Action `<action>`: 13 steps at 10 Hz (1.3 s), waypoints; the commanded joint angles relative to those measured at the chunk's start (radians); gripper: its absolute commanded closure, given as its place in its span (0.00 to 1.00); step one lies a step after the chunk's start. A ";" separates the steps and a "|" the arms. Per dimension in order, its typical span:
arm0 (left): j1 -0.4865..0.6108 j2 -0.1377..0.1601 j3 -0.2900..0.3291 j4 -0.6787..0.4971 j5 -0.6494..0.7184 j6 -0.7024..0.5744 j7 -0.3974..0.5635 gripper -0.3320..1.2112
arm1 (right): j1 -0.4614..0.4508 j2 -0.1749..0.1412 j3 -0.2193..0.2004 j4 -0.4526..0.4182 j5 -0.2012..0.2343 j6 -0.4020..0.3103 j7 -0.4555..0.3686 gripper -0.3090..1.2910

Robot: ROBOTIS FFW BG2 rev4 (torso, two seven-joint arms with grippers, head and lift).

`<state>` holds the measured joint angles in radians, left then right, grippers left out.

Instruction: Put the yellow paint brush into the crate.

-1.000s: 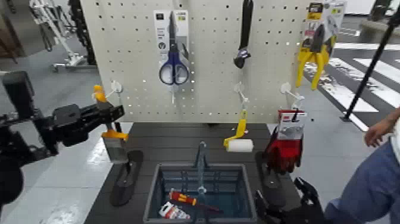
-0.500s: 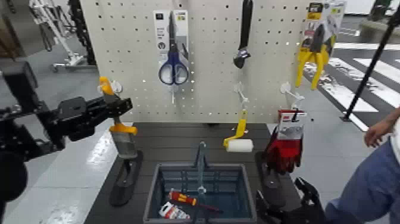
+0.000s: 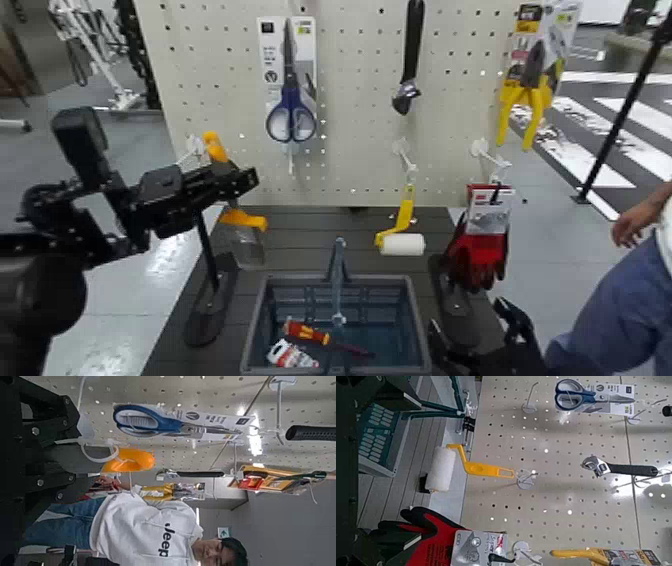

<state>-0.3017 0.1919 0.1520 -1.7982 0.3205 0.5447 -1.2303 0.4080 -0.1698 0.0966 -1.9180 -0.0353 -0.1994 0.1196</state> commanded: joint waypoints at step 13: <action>0.029 -0.060 -0.120 0.416 0.006 -0.146 -0.021 0.98 | -0.006 0.001 0.008 0.005 0.000 0.000 0.000 0.28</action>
<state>-0.2704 0.1325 0.0356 -1.3979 0.3276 0.4071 -1.2519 0.4038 -0.1687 0.1033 -1.9158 -0.0353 -0.1994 0.1187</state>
